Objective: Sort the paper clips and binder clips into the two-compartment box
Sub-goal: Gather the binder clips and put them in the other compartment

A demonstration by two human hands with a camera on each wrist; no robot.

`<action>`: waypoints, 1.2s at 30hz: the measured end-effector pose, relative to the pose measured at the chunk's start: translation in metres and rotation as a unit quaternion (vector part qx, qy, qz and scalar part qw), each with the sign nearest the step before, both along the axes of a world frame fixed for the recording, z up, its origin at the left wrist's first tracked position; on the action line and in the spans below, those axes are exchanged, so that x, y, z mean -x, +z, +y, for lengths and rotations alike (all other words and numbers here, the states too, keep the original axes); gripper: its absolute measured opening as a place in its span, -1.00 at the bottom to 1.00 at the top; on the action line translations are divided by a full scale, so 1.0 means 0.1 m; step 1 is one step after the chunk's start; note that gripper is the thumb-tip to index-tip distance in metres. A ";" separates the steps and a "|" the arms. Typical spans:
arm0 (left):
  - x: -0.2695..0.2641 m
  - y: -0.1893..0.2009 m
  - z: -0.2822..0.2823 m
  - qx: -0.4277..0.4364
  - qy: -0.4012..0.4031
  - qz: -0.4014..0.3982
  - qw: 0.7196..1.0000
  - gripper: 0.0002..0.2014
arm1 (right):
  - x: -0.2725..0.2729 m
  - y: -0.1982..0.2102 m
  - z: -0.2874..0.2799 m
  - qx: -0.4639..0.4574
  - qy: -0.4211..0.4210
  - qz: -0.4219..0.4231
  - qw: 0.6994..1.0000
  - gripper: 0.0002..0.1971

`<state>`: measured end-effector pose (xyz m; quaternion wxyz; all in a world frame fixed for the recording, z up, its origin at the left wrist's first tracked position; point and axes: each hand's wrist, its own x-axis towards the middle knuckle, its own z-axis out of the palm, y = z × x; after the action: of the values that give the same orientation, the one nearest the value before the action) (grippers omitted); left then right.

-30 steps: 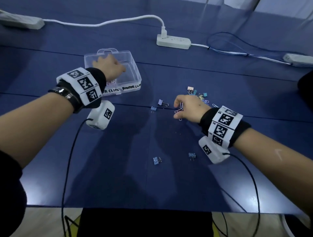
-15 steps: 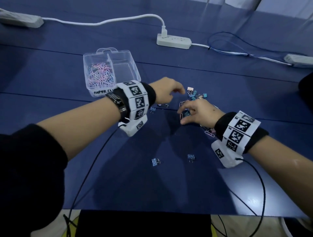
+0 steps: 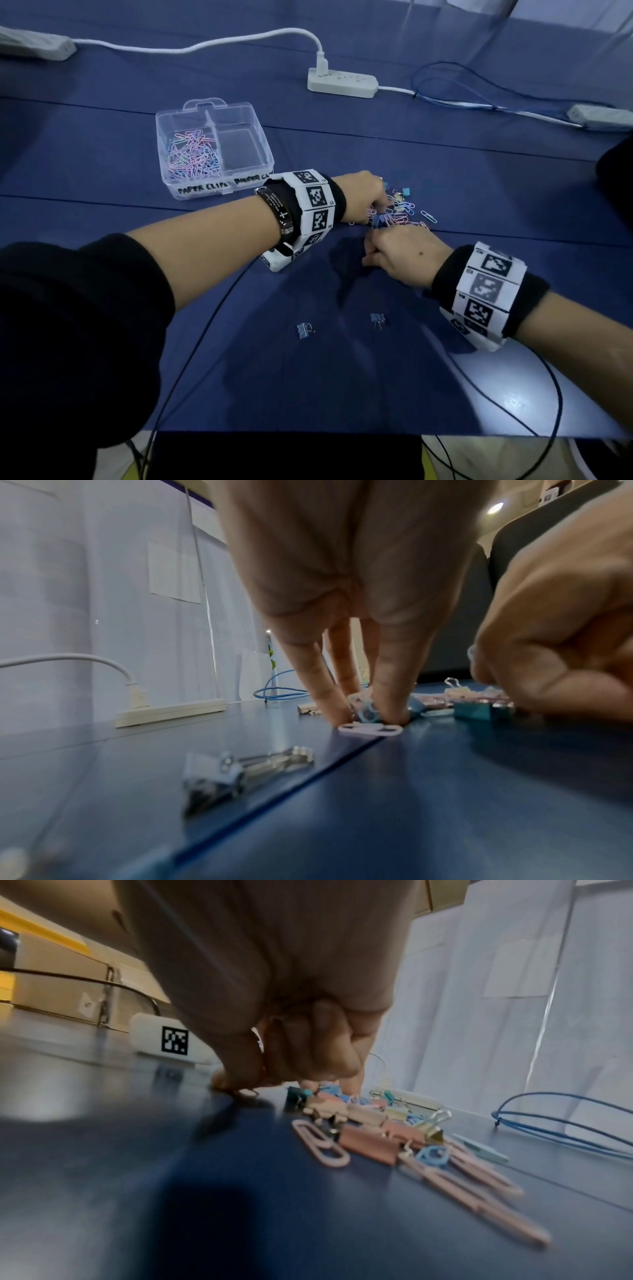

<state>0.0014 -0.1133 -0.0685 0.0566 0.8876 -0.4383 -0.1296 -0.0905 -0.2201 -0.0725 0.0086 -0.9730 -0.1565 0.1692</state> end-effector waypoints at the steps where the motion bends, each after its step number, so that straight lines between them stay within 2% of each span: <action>1: 0.00 0.00 0.00 0.001 0.003 -0.002 1.000 -0.66 | 0.03 0.00 0.00 0.013 0.015 -0.011 1.000 -0.82; 5: 0.07 0.04 -0.02 -0.029 0.012 -0.024 0.999 -0.68 | 0.09 0.04 0.00 0.038 0.028 -0.018 0.999 -0.75; 9: 0.15 0.08 -0.06 -0.100 0.005 -0.098 0.990 -0.73 | 0.09 0.06 0.02 0.049 0.040 -0.007 0.998 -0.73; 13: 0.19 0.11 -0.04 -0.127 0.012 -0.132 0.983 -0.76 | 0.11 0.03 0.02 0.001 0.023 0.030 0.999 -0.76; 16: 0.13 0.14 0.05 -0.061 0.065 -0.080 0.993 -0.80 | 0.12 -0.01 0.01 -0.054 0.009 0.036 0.998 -0.87; 18: 0.06 0.14 0.13 0.013 0.128 -0.002 0.992 -0.92 | 0.10 -0.03 -0.01 -0.082 -0.008 0.038 0.996 -0.84; 19: 0.02 0.13 0.16 0.046 0.166 0.040 0.984 -0.89 | 0.08 -0.04 -0.03 -0.101 -0.021 0.035 0.994 -0.83; 22: -0.04 0.11 0.24 0.144 0.251 0.186 0.939 -0.72 | 0.03 -0.04 -0.08 -0.143 -0.054 0.028 0.988 -0.79; 24: -0.05 0.13 0.30 0.195 0.279 0.288 0.895 -0.73 | 0.01 -0.04 -0.11 -0.173 -0.076 0.026 0.982 -0.73; 27: -0.08 0.15 0.40 0.257 0.317 0.365 0.837 -0.81 | -0.02 -0.02 -0.12 -0.252 -0.118 0.047 0.959 -0.71; 29: -0.09 0.14 0.48 0.311 0.340 0.421 0.781 -0.87 | -0.02 0.02 -0.11 -0.358 -0.165 0.090 0.915 -0.73; 32: -0.08 0.13 0.60 0.384 0.352 0.508 0.687 -0.81 | -0.03 0.10 -0.09 -0.514 -0.221 0.142 0.817 -0.75; 34: -0.05 0.13 0.67 0.412 0.352 0.538 0.646 -0.78 | -0.06 0.14 -0.07 -0.573 -0.231 0.153 0.771 -0.77; 36: -0.02 0.14 0.74 0.429 0.352 0.551 0.623 -0.76 | -0.09 0.18 -0.03 -0.613 -0.250 0.163 0.731 -0.78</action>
<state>0.0034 -0.0394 -0.0544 0.7033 0.6116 0.0147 -0.3620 -0.0812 -0.2227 -0.0549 0.6708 -0.7180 0.0262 0.1841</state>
